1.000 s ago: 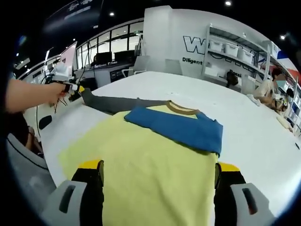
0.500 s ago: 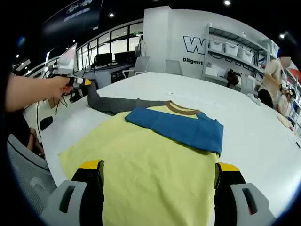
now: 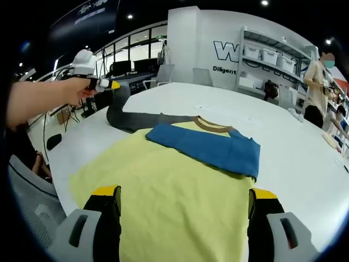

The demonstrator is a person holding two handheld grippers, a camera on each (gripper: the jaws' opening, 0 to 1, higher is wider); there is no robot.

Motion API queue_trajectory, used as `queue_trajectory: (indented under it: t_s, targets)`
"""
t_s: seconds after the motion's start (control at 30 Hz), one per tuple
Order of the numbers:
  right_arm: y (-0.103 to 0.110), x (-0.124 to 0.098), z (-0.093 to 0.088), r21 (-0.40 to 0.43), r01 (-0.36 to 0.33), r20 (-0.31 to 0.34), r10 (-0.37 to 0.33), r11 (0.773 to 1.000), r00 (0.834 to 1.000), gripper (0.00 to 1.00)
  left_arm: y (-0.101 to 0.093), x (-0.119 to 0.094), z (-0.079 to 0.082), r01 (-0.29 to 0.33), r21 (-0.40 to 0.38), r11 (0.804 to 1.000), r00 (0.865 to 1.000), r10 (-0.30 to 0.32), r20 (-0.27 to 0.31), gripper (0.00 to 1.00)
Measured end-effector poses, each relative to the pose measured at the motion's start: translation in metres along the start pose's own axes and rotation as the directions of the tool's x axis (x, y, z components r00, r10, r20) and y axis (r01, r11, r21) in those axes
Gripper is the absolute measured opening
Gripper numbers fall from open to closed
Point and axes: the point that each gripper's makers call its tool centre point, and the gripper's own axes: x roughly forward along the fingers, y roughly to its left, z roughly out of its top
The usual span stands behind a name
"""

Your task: Fold the garment on the visible template until the final outline fits inside the template.

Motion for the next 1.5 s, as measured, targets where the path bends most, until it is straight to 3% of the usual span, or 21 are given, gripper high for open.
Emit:
queue_trajectory:
  t_s: [0.57, 1.3, 1.5]
  targets:
    - [0.002, 0.002, -0.001, -0.004, -0.009, -0.01, 0.009, 1.0, 1.0, 0.97, -0.091, 0.012, -0.002, 0.132, 0.028, 0.991, 0.991, -0.131, -0.006, 0.0]
    - [0.001, 0.001, 0.001, 0.003, -0.018, -0.008, 0.018, 1.0, 1.0, 0.97, -0.205, 0.024, -0.011, 0.263, 0.12, 0.957, 0.965, -0.26, -0.041, 0.0]
    - [0.002, 0.002, -0.001, -0.001, -0.022, -0.017, 0.022, 1.0, 1.0, 0.96, -0.241, 0.022, -0.013, 0.311, 0.143, 0.94, 0.95, -0.307, -0.049, 0.0]
